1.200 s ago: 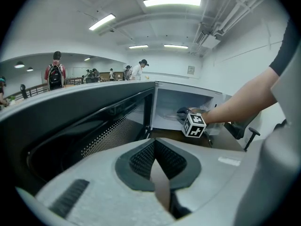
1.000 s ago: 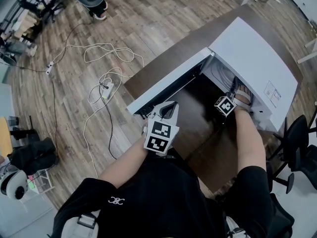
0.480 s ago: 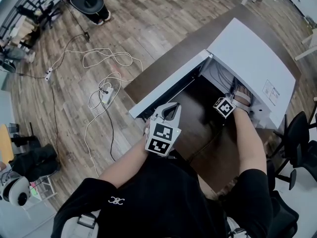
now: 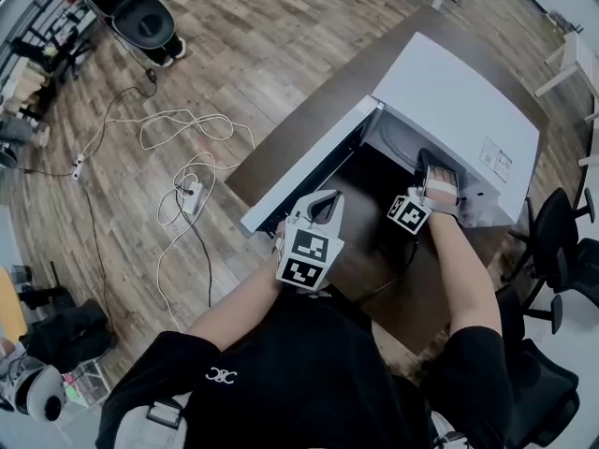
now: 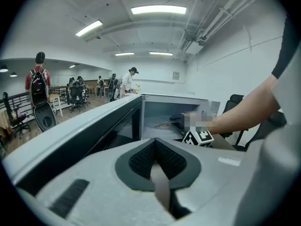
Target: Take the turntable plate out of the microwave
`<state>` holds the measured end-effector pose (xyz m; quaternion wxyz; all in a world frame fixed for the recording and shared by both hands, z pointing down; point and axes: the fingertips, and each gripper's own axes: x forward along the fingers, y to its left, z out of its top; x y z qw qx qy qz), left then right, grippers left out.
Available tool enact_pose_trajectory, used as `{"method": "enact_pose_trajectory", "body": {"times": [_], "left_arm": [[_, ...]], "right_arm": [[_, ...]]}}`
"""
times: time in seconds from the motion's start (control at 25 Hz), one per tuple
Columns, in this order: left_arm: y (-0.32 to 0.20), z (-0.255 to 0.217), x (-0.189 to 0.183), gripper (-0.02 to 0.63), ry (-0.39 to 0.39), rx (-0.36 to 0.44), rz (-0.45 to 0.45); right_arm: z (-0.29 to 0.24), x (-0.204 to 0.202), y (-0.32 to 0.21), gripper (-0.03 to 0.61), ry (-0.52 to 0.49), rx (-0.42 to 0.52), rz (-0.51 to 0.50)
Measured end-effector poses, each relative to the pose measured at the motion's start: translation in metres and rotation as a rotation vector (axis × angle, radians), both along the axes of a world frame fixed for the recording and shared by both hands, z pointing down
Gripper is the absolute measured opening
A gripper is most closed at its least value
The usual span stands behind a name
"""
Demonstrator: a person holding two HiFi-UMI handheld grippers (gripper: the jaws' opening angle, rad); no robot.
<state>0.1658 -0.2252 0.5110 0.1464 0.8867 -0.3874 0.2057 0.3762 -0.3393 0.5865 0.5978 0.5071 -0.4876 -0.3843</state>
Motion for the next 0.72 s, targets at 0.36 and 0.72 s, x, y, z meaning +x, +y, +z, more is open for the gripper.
{"method": "enact_pose_trajectory", "body": {"times": [0.36,0.72], "left_arm": [[0.004,-0.020,0.007,0.008,0.041,0.034,0.092],[0.019,-0.031,0.007,0.008,0.076,0.056,0.184]], "right_arm": [[-0.034,-0.016,0.045,0.041,-0.016,0.028,0.023],[-0.067,-0.031,0.086,0.043,-0.041,0.065,0.098]]}}
